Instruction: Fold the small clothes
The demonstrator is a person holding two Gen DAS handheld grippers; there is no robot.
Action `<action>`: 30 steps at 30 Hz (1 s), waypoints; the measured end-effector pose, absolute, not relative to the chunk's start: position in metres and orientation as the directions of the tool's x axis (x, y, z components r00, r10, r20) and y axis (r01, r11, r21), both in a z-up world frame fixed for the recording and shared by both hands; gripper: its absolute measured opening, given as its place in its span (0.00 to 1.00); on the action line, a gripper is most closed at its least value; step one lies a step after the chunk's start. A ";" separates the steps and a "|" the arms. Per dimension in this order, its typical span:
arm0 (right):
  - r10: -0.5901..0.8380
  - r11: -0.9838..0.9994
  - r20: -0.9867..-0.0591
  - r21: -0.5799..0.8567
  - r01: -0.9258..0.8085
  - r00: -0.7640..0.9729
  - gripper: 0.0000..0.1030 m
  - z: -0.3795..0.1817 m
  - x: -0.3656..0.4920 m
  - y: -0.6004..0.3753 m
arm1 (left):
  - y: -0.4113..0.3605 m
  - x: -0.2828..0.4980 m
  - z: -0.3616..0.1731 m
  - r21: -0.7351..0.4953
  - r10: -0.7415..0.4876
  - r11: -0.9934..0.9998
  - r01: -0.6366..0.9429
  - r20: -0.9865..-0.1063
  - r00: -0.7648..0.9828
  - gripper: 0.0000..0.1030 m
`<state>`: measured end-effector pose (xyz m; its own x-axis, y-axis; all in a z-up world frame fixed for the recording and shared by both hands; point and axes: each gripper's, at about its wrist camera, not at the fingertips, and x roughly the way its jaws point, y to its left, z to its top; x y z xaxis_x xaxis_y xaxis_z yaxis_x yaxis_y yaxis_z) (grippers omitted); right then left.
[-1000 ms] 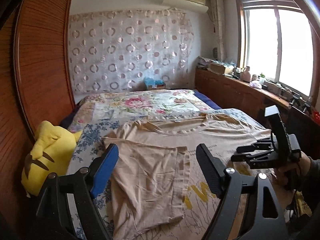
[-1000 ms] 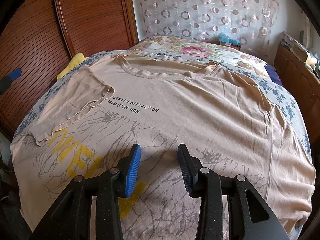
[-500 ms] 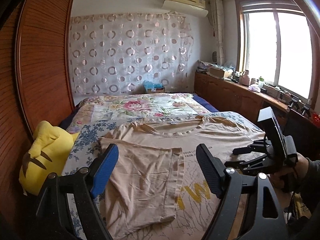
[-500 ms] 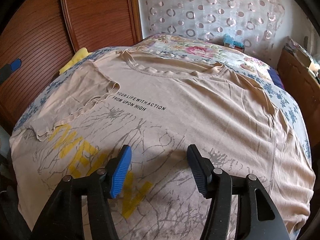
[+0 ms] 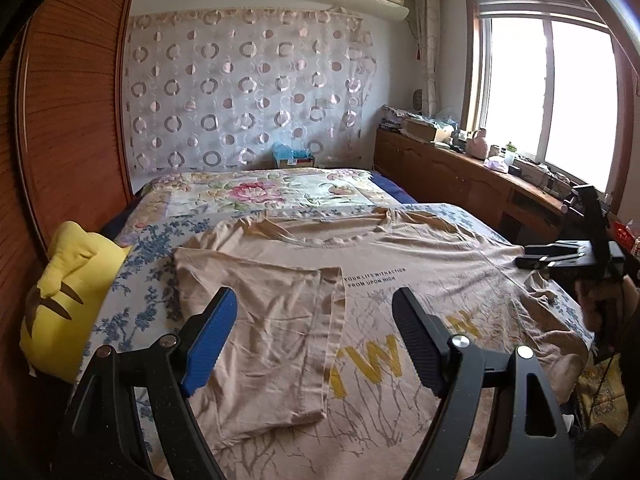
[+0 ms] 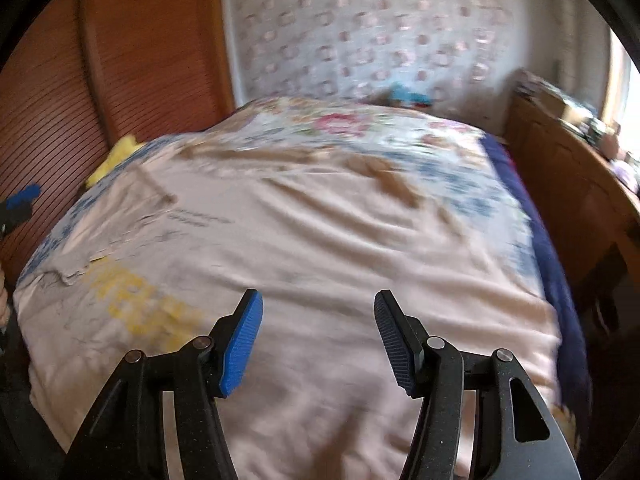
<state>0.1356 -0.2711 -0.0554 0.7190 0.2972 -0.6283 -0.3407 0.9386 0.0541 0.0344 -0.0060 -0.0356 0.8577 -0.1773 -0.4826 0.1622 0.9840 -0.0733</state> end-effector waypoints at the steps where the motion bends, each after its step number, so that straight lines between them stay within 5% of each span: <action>1: 0.282 0.947 -0.627 0.059 -0.317 0.727 0.58 -0.056 0.133 -0.284 | -0.007 0.035 -0.036 -0.074 -0.180 0.984 0.165 -0.485 0.856 0.78; 12: 0.138 0.990 -0.663 0.091 -0.104 0.736 0.59 -0.080 0.120 -0.384 | -0.019 0.037 -0.045 -0.077 -0.203 0.979 0.191 -0.510 0.836 0.78; 24: 0.141 0.990 -0.701 0.094 -0.105 0.699 0.58 -0.091 0.132 -0.392 | -0.019 0.039 -0.053 -0.085 -0.209 0.977 0.194 -0.536 0.818 0.78; 30: 0.123 0.991 -0.701 0.046 -0.128 0.702 0.42 -0.092 0.132 -0.386 | -0.019 0.039 -0.055 -0.088 -0.211 0.977 0.194 -0.538 0.816 0.78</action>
<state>0.1317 -0.3862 -0.0919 0.7022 0.1228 -0.7013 -0.1277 0.9908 0.0456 0.0393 -0.0186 -0.0546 0.8161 -0.2108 -0.5381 0.1944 0.9770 -0.0879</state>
